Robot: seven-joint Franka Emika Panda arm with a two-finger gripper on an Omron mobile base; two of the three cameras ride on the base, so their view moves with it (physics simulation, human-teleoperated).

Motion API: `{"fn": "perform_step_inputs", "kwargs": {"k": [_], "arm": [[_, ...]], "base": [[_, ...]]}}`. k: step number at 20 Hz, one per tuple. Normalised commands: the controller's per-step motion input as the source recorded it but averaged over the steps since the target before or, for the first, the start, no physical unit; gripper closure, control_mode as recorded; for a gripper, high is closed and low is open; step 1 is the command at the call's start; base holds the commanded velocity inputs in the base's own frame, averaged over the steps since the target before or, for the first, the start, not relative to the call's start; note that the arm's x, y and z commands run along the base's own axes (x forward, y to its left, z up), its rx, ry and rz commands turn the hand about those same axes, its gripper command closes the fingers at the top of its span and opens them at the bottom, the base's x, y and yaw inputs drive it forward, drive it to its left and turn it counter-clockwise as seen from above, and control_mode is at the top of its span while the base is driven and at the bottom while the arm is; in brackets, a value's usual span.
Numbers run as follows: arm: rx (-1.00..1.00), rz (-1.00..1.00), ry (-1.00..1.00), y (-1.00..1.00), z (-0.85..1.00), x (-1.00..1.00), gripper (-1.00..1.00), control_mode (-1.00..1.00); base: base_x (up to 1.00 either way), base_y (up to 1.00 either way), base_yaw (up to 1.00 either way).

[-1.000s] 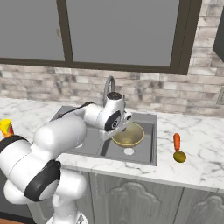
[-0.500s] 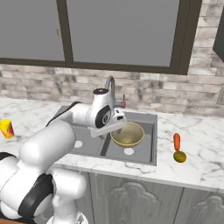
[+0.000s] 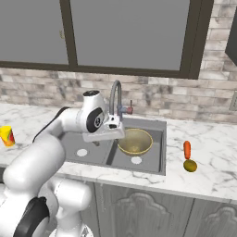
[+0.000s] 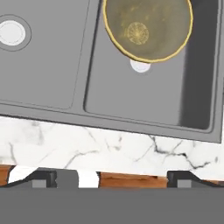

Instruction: Remove the carrot and orange from the sink. Then move the bowl and cup from the counter to the sink for washing.

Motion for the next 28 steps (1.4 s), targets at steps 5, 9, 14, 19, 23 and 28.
{"fn": "perform_step_inputs", "kwargs": {"k": [5, 9, 14, 19, 23, 28], "arm": [[0.0, -0.26, 0.0, 0.41, 0.11, -0.28, -1.0, -1.0], [0.0, -0.18, 0.0, 0.47, 0.09, -0.21, -1.0, -1.0], [0.0, -0.11, 0.0, 0.51, 0.07, -0.13, -1.0, -1.0], [0.0, -0.07, 0.0, 0.55, 0.04, -0.08, -1.0, -1.0], [0.0, -0.06, 0.0, 0.55, 0.02, -0.05, -1.0, -1.0], [0.03, -0.02, 0.0, 0.52, 0.04, 0.0, -1.0, -1.0]], "base": [[0.0, 0.0, 0.0], [0.0, 0.0, 0.0], [0.0, 0.0, 0.0], [0.0, 0.0, 0.0], [0.0, 0.0, 0.0], [0.0, 0.0, 0.0]]}}
